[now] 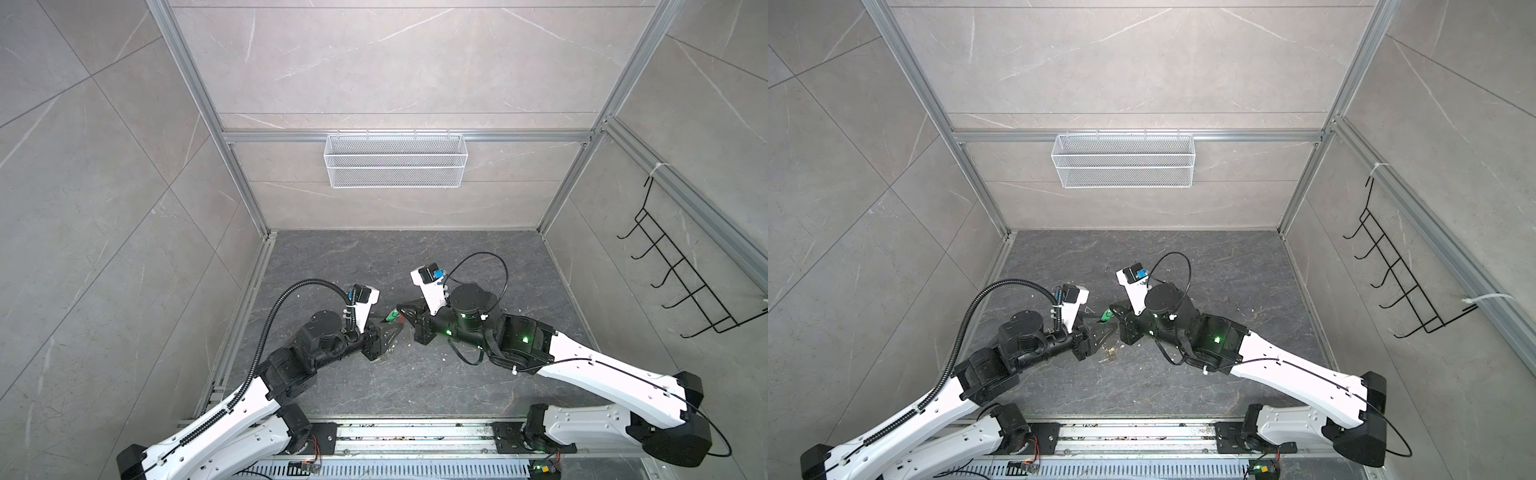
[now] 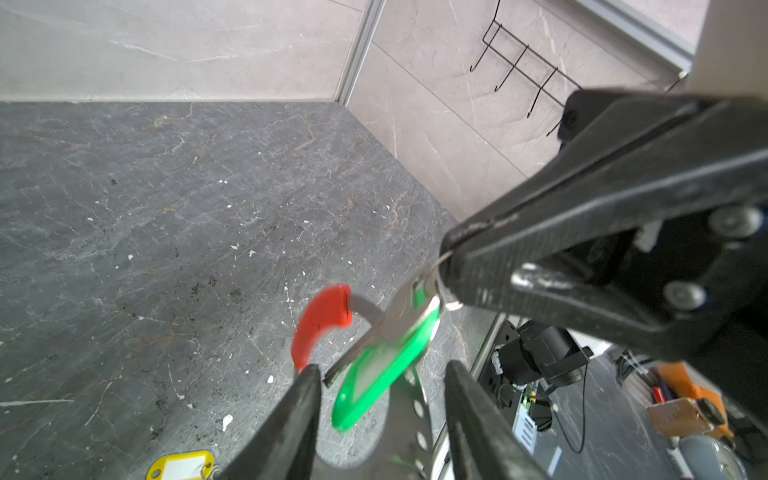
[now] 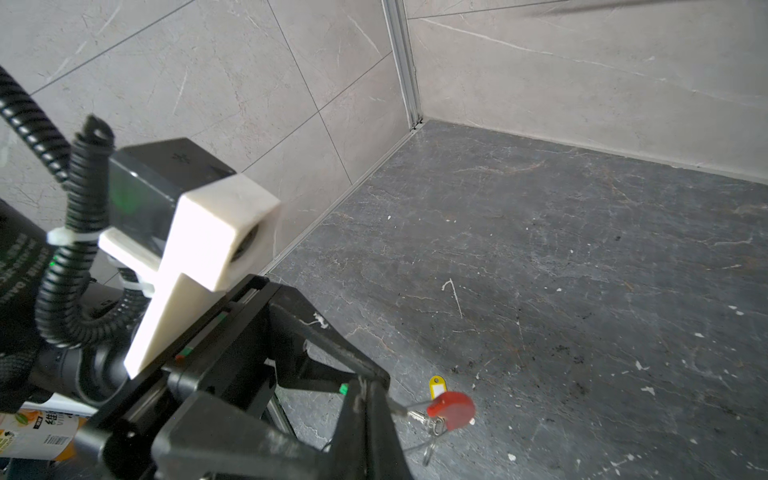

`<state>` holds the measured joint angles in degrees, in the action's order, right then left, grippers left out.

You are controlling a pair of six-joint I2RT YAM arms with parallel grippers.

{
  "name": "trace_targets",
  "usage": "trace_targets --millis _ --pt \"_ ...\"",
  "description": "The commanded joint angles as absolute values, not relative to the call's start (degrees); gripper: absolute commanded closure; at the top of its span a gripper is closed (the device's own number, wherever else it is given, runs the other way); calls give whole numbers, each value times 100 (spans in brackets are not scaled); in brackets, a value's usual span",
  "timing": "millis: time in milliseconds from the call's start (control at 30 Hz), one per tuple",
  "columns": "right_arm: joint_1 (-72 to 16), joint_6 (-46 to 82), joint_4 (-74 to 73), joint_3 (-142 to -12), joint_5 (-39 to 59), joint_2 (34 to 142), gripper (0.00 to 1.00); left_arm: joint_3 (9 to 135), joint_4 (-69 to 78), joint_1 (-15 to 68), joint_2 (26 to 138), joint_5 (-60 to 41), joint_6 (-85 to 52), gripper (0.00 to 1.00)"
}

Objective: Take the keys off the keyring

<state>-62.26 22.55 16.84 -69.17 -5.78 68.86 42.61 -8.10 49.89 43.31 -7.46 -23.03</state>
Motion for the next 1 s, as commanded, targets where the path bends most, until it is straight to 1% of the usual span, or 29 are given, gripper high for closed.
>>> trace_targets --millis 0,167,467,600,633,700,800,900,967 --pt "-6208 2359 1477 -6847 -501 6865 100 4580 -627 5003 4214 -531 -2006 60" --pt "-6206 2449 1407 -6796 -496 6842 100 4662 -754 5004 4282 -463 -1949 69" --pt "-6210 2546 1327 -6781 -449 6882 100 4610 -670 5004 4228 -519 -1957 72" --pt "-6205 2543 1334 -6770 -548 6849 100 4673 -1115 5009 4094 -196 -1991 67" --pt "-6205 2532 1335 -6768 -572 6824 100 4628 -1186 5005 4007 -164 -2019 64" --pt "-6206 2513 1335 -6779 -595 6808 100 4562 -1345 5006 3825 -141 -2110 55" --pt "-6206 2500 1340 -6822 -584 6820 100 4578 -1648 5004 3691 -199 -2205 47" --pt "-6206 2496 1344 -6849 -572 6857 100 4529 -1705 5005 3712 -557 -2391 42" --pt "-6210 2488 1331 -6852 -579 6871 100 4484 -1570 5004 3820 -818 -2545 40"
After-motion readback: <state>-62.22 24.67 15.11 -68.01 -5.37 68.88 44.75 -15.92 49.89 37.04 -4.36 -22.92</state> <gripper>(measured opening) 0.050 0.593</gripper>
